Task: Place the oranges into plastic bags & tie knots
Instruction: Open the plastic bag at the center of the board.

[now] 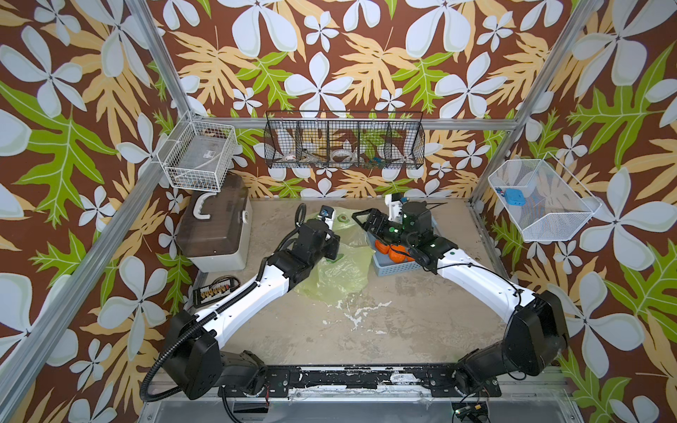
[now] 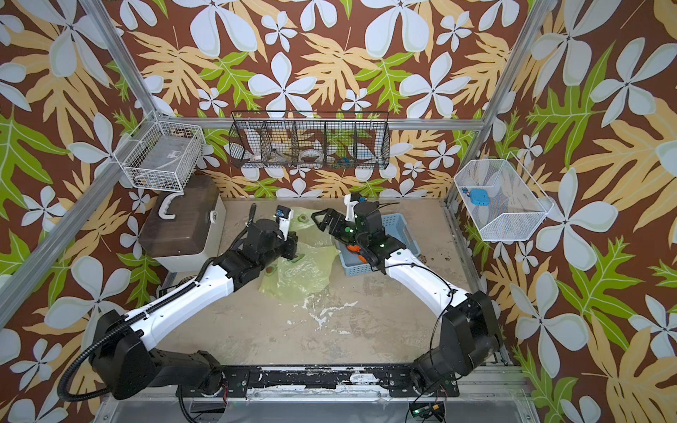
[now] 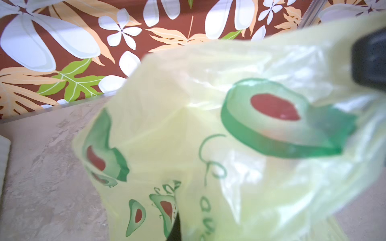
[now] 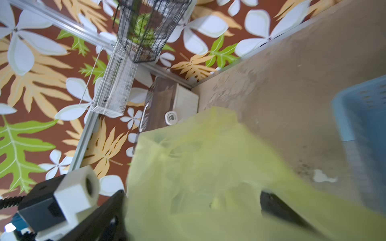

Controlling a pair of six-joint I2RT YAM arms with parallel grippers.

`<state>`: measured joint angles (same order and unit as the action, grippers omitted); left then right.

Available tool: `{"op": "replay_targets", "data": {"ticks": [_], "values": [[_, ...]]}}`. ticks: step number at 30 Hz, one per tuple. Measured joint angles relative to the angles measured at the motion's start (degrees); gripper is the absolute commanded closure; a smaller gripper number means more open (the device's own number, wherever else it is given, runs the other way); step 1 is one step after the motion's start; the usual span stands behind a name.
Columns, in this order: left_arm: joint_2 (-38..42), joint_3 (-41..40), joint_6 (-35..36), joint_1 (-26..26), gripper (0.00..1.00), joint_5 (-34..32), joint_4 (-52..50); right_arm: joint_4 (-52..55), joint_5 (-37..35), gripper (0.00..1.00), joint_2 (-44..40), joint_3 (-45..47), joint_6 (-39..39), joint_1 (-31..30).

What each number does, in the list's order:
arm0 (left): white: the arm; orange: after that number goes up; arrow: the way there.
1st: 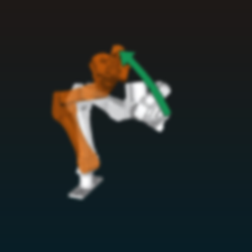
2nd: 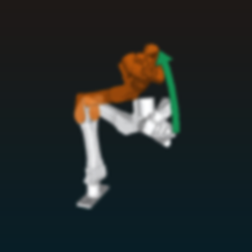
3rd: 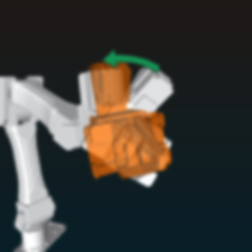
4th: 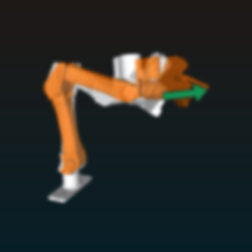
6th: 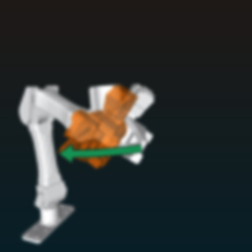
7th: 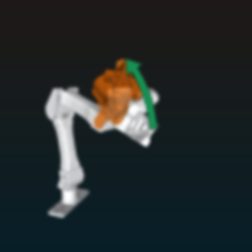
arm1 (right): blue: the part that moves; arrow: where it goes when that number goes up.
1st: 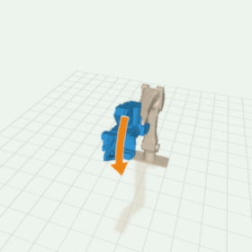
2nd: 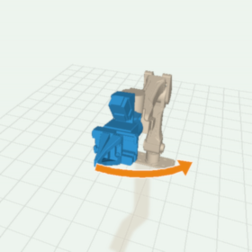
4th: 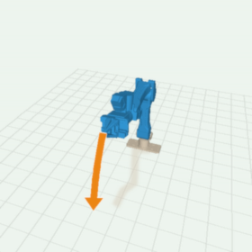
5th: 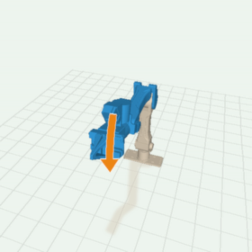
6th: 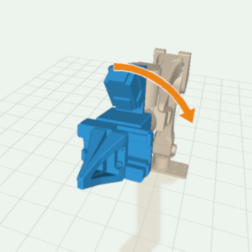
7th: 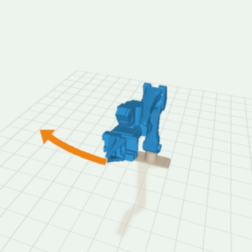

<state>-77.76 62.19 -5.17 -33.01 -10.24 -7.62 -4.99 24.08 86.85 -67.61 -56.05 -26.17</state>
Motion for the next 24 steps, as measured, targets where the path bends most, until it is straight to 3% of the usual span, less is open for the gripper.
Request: {"op": "replay_targets", "data": {"ticks": [6,11,18,24], "values": [[-1.49,1.70,3.69,2.97,1.00,6.29,-3.78,5.66,7.80,0.04,-8.76,6.32,8.72,9.84],[-5.01,4.17,4.11,3.10,1.00,8.17,-6.32,12.07,1.38,0.05,-13.07,4.44,17.66,11.78],[-10.34,10.45,3.65,3.17,1.00,8.83,-10.86,23.17,-13.11,0.06,5.86,-6.08,26.73,11.85],[-12.90,14.27,2.21,3.23,1.00,9.62,-14.67,27.78,-20.04,0.06,20.22,-17.66,32.11,9.22]]}}
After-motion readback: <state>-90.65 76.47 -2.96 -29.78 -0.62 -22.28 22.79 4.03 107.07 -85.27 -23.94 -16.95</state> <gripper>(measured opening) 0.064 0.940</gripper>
